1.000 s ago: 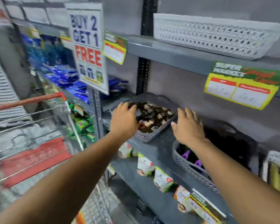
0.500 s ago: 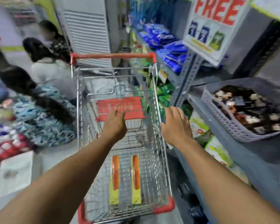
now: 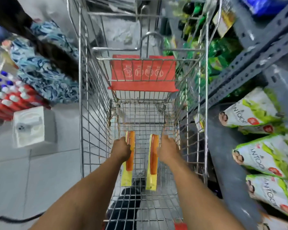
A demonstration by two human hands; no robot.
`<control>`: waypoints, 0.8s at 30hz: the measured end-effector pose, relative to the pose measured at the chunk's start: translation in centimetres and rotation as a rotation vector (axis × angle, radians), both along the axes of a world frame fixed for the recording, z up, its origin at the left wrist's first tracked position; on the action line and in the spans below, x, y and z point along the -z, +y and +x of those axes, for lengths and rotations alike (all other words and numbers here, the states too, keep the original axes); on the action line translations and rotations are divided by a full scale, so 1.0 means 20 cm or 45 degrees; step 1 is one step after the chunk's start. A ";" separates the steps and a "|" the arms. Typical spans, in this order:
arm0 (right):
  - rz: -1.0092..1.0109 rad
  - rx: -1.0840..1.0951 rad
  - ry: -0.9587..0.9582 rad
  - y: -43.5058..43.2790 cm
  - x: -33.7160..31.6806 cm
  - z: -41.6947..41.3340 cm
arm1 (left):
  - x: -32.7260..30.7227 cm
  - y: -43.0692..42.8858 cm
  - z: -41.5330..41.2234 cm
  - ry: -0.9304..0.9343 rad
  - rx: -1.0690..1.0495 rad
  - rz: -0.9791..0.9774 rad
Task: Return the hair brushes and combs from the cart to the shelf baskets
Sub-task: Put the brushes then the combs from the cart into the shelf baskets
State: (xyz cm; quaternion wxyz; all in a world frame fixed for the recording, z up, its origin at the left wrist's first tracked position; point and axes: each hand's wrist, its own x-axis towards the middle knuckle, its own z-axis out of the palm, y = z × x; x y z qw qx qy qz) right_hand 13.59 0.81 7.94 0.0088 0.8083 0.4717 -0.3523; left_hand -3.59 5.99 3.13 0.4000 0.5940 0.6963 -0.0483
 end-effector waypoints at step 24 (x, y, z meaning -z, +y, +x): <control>-0.325 0.757 0.013 -0.10 0.60 -0.11 | 0.37 -0.13 -0.02 0.123 -0.330 -0.180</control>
